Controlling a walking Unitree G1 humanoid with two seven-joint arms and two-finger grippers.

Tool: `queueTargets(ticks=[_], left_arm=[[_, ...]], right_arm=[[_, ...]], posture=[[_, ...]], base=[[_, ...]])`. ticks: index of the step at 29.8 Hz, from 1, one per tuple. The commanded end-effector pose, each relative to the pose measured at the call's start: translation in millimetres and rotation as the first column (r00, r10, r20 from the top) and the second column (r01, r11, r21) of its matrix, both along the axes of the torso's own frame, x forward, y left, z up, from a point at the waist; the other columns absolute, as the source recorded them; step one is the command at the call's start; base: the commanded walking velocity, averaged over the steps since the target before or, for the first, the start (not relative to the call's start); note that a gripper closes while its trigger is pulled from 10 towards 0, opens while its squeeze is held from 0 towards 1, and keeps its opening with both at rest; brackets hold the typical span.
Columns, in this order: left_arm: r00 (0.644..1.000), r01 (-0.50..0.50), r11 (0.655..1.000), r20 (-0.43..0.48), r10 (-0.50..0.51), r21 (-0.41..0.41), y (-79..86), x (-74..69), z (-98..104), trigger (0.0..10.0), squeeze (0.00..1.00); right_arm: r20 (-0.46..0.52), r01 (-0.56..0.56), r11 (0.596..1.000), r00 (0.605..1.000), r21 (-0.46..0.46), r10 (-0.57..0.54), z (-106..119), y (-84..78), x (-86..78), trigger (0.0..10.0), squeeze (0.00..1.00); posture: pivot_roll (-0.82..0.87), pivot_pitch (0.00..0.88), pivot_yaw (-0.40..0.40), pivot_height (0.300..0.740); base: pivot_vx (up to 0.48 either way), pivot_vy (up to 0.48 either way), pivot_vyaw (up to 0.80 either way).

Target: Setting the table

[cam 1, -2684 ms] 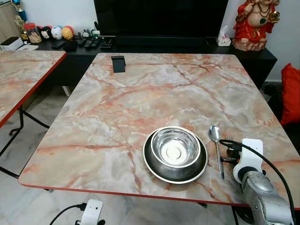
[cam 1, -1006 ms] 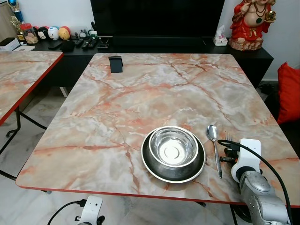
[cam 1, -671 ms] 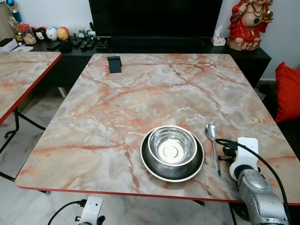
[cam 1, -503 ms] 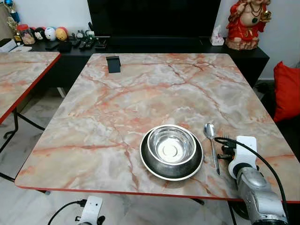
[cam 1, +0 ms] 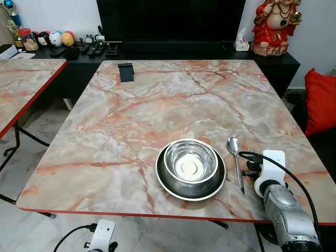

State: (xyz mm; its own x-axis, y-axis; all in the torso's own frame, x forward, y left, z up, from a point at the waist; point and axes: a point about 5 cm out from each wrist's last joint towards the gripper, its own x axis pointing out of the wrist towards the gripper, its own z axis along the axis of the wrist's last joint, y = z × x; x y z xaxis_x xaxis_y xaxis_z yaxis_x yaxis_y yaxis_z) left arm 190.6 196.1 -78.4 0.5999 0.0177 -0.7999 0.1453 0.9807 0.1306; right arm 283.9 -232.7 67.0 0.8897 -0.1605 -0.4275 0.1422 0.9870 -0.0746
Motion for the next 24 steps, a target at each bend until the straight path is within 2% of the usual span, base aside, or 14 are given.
queueTargets(ticks=[1,12,13,14,15,24], left_arm=[[1.000,0.003,1.000,-0.025,-0.003,0.004,-0.1,-5.4,-3.0,10.0,0.00],[0.999,0.004,1.000,-0.032,-0.004,0.006,1.2,-6.0,-3.2,10.0,0.00],[0.999,0.004,1.000,-0.032,-0.004,0.006,1.7,-6.1,-3.1,10.0,0.00],[0.999,0.004,1.000,-0.032,-0.004,0.006,1.7,-6.1,-3.1,10.0,0.00],[0.999,0.003,1.000,-0.032,-0.002,0.007,2.7,-6.1,-3.0,10.0,0.00],[0.999,0.002,1.000,-0.035,-0.002,0.009,2.9,-7.0,-3.4,10.0,0.00]], right_arm=[[-0.030,0.022,1.000,0.999,-0.015,-0.022,-4.3,-5.5,-5.8,10.0,0.00],[-0.042,0.030,1.000,0.999,0.008,-0.029,-6.6,-0.6,-14.5,10.0,0.00],[-0.041,0.032,0.999,0.999,0.012,-0.031,-6.5,-0.5,-14.3,8.7,0.00],[-0.041,0.032,0.999,0.999,0.012,-0.031,-6.5,-0.5,-14.3,8.7,0.00],[-0.039,0.034,0.999,0.999,0.019,-0.033,-5.7,0.1,-13.8,0.0,0.00],[-0.038,0.031,0.999,0.999,0.018,-0.030,-4.4,0.3,-13.3,0.0,0.00]], posture=[[-0.06,0.000,0.025,0.731],[-0.06,0.000,0.025,0.731],[-0.06,0.000,0.025,0.731],[-0.06,0.000,0.025,0.731],[-0.06,0.000,0.025,0.731],[-0.06,0.000,0.024,0.731]], base=[[0.000,0.000,0.00],[0.000,0.000,0.00],[0.000,0.000,0.00],[0.000,0.000,0.00],[0.000,0.000,0.00],[0.000,0.000,0.00]])
